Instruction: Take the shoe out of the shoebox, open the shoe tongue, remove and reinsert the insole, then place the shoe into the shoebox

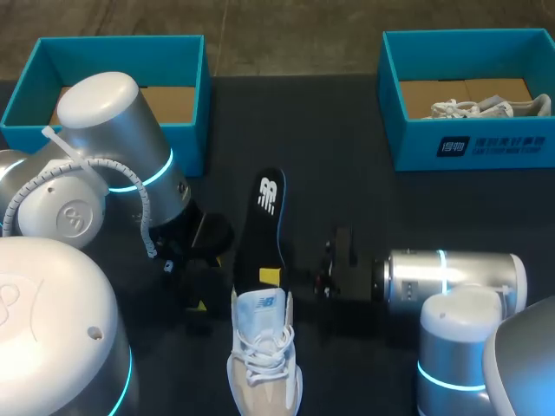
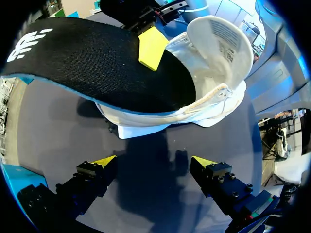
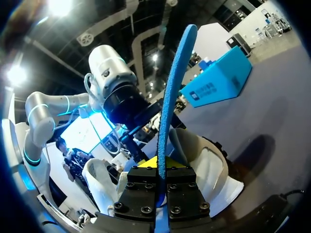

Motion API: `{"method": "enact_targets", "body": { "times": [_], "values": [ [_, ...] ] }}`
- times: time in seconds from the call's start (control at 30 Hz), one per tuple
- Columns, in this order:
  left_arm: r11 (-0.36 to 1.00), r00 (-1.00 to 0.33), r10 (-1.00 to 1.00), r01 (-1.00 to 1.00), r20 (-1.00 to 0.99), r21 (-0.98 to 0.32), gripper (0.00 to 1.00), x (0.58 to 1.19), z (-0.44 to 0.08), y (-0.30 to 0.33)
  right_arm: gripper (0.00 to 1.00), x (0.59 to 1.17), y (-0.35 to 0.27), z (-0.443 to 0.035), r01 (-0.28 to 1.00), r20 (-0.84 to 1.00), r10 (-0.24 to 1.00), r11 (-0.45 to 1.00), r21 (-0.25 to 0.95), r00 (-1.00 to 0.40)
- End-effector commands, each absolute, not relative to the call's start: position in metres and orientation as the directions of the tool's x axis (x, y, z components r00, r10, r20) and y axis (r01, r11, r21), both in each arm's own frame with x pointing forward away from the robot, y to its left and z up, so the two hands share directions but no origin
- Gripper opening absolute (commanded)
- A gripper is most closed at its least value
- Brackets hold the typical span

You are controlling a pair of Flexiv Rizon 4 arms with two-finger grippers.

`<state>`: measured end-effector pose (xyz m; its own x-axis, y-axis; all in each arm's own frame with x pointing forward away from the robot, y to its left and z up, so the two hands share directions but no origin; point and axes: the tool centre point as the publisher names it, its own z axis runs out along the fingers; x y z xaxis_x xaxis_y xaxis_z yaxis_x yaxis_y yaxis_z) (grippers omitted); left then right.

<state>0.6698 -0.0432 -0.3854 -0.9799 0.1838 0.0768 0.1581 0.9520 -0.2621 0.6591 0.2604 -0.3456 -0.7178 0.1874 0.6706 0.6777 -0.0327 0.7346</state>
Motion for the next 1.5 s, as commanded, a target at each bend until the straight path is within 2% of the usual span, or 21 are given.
{"method": "enact_targets", "body": {
  "times": [0.03,0.67,0.97,1.03,1.13,1.2,1.4,1.5],
  "values": [
    [0.951,-0.98,0.184,0.159,0.075,-0.264,1.0,0.669,-0.386,-0.042,0.0,0.65,0.26,-0.35,0.681,0.673,0.197,-0.032,0.732,-0.713],
    [0.951,-0.98,0.184,0.159,0.075,-0.264,1.0,0.669,-0.386,-0.042,0.0,0.631,0.269,-0.359,0.72,0.703,0.186,0.044,0.692,-0.687],
    [0.951,-0.98,0.184,0.159,0.075,-0.264,1.0,0.669,-0.386,-0.042,0.0,0.631,0.268,-0.356,0.727,0.712,0.178,0.034,0.685,-0.679],
    [0.951,-0.98,0.184,0.159,0.075,-0.264,1.0,0.669,-0.386,-0.042,0.18,0.632,0.269,-0.354,0.724,0.709,0.175,0.037,0.688,-0.683],
    [0.951,-0.98,0.184,0.159,0.075,-0.264,1.0,0.669,-0.386,-0.042,0.24,0.634,0.27,-0.35,0.719,0.704,0.173,0.045,0.693,-0.689],
    [0.951,-0.98,0.184,0.159,0.075,-0.264,1.0,0.669,-0.386,-0.042,0.23,0.634,0.271,-0.348,0.715,0.699,0.173,0.051,0.698,-0.694],
    [0.951,-0.98,0.184,0.159,0.075,-0.264,1.0,0.669,-0.386,-0.042,0.26,0.635,0.273,-0.338,0.694,0.674,0.191,0.063,0.717,-0.713],
    [0.951,-0.98,0.184,0.159,0.075,-0.264,1.0,0.669,-0.386,-0.042,0.24,0.636,0.273,-0.332,0.683,0.662,0.192,0.079,0.726,-0.725]
  ]
}}
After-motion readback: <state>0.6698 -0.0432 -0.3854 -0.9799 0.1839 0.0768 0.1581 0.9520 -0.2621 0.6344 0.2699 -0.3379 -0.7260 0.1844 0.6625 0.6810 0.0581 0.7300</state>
